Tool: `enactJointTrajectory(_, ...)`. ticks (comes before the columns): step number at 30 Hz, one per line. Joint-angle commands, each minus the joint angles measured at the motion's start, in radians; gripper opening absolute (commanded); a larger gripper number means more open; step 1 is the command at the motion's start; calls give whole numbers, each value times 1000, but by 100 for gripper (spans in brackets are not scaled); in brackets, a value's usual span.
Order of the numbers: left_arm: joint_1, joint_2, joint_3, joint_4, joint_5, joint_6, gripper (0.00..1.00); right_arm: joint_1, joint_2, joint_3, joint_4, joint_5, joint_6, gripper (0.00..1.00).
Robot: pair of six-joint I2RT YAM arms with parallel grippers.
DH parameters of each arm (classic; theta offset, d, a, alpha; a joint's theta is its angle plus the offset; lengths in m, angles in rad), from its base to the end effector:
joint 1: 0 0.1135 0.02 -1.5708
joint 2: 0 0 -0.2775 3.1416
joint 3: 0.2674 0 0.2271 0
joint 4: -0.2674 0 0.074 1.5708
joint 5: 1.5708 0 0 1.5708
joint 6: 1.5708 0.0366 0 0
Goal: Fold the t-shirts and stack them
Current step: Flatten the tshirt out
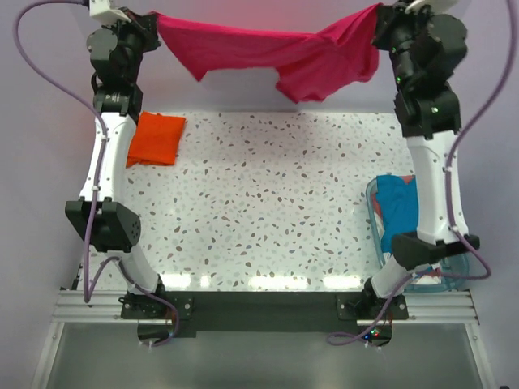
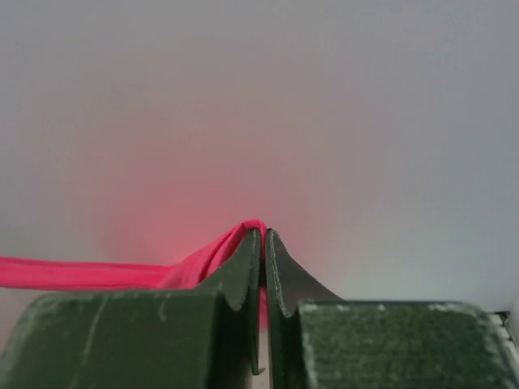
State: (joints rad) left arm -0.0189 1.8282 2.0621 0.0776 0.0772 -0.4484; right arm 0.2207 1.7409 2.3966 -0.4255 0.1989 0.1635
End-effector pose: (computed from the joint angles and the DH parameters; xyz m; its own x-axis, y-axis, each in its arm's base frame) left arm 0.3949 -0.0103 0.5249 0.2361 -0.4368 -0.8680 0.2160 0.8945 -0.3914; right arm 0.3050 0.0610 0.5932 0.2153 0.2118 -0.9533 -0.0628 0.9772 0.2030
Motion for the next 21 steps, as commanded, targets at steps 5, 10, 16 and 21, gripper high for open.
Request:
enactJointTrajectory(5,19,-203,-479,201,15,-52,0,-4,-292,-529,134,13,66,0)
enactJointTrajectory(10,19,-378,-888,303,9,-168,0,-3,-503,-1115,185,-68,214,0)
enactJointTrajectory(16,13,-529,-1373,347,-13,-343,0,8,-672,-1603,174,-187,384,0)
enactJointTrajectory(21,-1,-618,-1671,295,-76,-461,0,26,-770,-1755,44,-237,436,0)
